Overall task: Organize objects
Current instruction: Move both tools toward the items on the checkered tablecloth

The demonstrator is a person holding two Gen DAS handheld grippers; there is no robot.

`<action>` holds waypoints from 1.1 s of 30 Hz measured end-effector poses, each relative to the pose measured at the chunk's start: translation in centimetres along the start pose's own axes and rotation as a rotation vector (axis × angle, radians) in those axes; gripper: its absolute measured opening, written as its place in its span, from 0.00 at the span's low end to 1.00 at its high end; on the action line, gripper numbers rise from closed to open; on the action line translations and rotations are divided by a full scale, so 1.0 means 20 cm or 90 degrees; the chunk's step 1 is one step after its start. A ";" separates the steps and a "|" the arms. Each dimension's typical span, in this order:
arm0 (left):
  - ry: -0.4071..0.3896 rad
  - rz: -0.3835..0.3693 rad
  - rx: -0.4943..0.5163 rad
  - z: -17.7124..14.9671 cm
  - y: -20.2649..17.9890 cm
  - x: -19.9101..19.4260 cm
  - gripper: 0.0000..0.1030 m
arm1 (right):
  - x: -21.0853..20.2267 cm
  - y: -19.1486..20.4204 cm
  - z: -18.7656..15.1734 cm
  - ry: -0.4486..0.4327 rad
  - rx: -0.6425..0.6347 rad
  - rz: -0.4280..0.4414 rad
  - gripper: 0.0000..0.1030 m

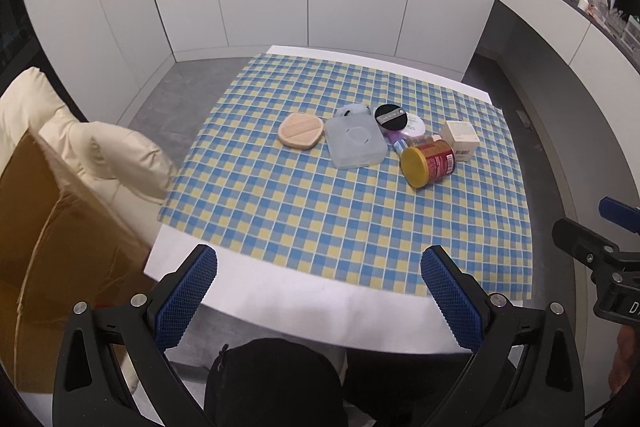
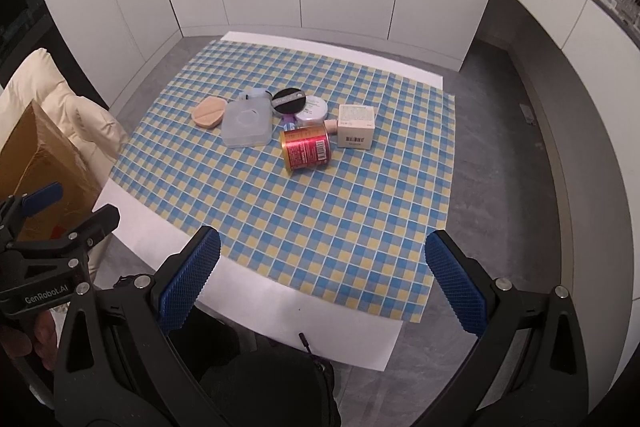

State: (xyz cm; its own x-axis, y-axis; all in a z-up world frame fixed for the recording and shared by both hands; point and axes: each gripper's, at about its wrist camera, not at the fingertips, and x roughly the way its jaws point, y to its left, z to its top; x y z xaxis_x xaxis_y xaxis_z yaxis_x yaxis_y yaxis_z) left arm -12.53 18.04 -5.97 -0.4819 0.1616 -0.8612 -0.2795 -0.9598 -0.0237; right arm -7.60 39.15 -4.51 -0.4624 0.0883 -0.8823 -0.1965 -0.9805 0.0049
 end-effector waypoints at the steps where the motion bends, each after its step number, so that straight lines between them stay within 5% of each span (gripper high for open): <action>1: 0.003 -0.001 0.001 0.01 -0.01 0.02 0.99 | 0.02 -0.01 0.01 0.006 0.003 0.002 1.00; 11: 0.033 -0.002 0.009 0.10 -0.05 0.27 0.99 | 0.28 -0.03 0.12 0.058 0.009 0.012 1.00; 33: 0.077 0.002 -0.002 0.20 0.04 0.68 0.95 | 0.77 0.04 0.29 0.084 -0.038 0.010 0.95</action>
State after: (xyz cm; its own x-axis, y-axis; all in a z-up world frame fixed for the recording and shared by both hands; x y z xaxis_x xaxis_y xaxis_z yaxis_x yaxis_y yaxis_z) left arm -22.59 20.36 -15.72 -0.3794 0.1305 -0.9160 -0.2760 -0.9609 -0.0226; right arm -19.96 40.66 -15.28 -0.3470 0.0528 -0.9364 -0.1369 -0.9906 -0.0051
